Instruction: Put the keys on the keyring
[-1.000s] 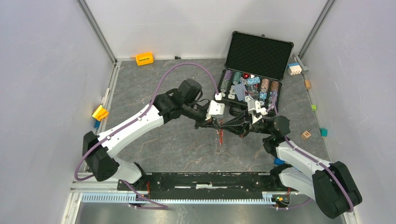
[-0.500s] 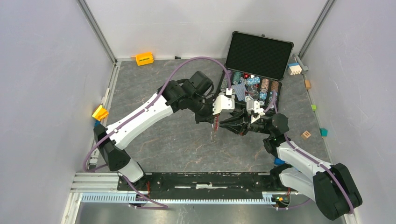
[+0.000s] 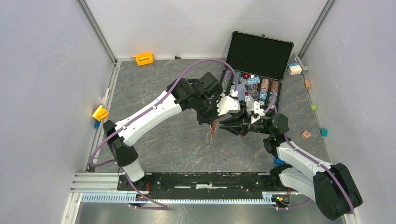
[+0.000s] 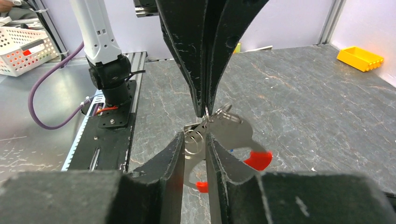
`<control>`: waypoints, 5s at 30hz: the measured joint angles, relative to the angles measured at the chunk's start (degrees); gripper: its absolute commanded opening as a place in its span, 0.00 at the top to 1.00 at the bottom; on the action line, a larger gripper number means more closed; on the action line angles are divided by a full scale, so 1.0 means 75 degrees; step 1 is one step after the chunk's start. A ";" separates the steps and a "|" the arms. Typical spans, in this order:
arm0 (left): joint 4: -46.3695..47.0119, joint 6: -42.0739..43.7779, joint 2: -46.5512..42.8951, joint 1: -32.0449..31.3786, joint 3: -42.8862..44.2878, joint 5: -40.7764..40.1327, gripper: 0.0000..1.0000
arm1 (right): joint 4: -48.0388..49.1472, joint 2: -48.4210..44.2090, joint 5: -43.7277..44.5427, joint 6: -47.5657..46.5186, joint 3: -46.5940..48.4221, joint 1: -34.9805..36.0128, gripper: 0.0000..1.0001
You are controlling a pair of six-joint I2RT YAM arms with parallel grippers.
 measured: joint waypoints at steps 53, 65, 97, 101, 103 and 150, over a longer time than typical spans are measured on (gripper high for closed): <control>-0.1967 0.1757 0.0376 -0.1708 0.0184 -0.5141 0.98 | 0.1122 0.0227 0.0105 0.0338 -0.0227 0.0152 0.62; -0.1687 0.1751 0.0070 -0.1693 0.0586 -0.2935 0.98 | 0.1784 0.0187 -0.0073 0.0845 -0.0277 0.0149 0.61; -0.1215 0.1510 -0.0096 -0.1644 0.0772 -0.1859 0.98 | 0.2157 0.0242 -0.0137 0.1026 -0.0341 0.0810 0.69; -0.1201 0.1501 -0.0096 -0.1644 0.0810 -0.1728 0.98 | 0.2052 0.0283 -0.0061 0.0941 -0.0335 0.0822 0.69; -0.1198 0.1498 -0.0093 -0.1644 0.0810 -0.1699 0.98 | 0.2011 0.0294 -0.0047 0.0927 -0.0335 0.0845 0.69; -0.1271 0.1195 0.0122 -0.1580 0.0941 -0.1527 0.98 | 0.1023 0.0373 0.0248 0.0423 -0.0044 0.1093 0.82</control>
